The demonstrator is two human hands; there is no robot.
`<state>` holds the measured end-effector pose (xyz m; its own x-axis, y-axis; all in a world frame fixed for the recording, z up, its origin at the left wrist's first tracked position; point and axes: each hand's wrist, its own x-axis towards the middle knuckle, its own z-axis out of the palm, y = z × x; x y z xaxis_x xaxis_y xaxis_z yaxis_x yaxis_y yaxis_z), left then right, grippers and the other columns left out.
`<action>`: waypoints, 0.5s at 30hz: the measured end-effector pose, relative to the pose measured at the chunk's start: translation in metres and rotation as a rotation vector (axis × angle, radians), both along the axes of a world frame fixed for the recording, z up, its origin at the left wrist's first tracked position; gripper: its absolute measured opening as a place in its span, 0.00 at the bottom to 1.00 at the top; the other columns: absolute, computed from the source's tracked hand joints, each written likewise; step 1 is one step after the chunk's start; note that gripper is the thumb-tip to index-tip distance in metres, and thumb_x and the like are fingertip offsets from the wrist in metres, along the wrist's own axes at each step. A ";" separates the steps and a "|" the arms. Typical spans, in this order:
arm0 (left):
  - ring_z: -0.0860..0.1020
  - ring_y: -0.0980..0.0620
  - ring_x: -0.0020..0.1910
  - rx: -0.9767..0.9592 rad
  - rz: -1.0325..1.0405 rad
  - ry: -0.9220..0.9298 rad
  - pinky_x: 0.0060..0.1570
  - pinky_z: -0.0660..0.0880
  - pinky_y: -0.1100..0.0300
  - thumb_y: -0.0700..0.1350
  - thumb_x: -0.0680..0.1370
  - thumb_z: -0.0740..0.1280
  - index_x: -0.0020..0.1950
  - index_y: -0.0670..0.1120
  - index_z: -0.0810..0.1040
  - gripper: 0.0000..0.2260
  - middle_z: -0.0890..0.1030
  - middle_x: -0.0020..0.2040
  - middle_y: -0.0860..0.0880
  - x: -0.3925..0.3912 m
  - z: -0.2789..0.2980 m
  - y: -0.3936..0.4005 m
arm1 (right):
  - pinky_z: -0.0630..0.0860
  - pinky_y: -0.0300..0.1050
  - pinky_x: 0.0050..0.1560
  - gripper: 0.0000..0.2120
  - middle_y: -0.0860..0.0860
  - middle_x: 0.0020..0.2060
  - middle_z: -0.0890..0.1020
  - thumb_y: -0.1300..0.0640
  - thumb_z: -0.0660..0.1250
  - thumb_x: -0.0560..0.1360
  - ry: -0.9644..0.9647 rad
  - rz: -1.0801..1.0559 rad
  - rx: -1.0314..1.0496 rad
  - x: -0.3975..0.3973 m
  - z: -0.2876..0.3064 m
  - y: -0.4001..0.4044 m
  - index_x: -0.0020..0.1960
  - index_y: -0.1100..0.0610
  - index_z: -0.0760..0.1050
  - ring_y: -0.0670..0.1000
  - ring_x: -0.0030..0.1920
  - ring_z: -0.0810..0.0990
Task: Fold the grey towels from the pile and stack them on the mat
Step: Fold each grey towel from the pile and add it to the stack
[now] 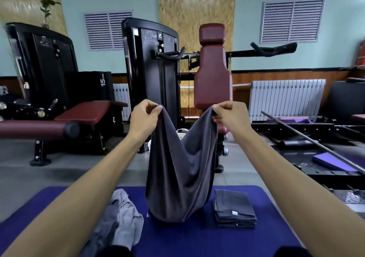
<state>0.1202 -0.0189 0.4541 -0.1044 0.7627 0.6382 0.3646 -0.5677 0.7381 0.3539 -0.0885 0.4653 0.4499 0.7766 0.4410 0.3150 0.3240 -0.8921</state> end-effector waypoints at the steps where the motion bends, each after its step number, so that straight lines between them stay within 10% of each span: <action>1: 0.79 0.56 0.42 0.005 -0.008 0.003 0.47 0.77 0.60 0.45 0.79 0.69 0.45 0.48 0.79 0.04 0.82 0.41 0.53 0.000 -0.001 -0.006 | 0.84 0.48 0.44 0.06 0.50 0.37 0.85 0.56 0.70 0.77 -0.020 -0.006 0.009 -0.001 -0.002 -0.006 0.41 0.52 0.82 0.49 0.37 0.86; 15: 0.77 0.52 0.33 -0.592 -0.157 0.084 0.33 0.76 0.57 0.44 0.77 0.72 0.43 0.45 0.80 0.05 0.81 0.35 0.47 0.007 -0.210 -0.018 | 0.75 0.41 0.31 0.10 0.54 0.27 0.79 0.59 0.69 0.78 -0.239 0.092 -0.477 0.010 -0.204 -0.007 0.41 0.65 0.80 0.43 0.23 0.76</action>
<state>0.1275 -0.0364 0.2442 0.0703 0.9922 0.1029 0.3801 -0.1220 0.9169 0.3635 -0.0951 0.2615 0.3011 0.9471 0.1111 0.5166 -0.0641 -0.8538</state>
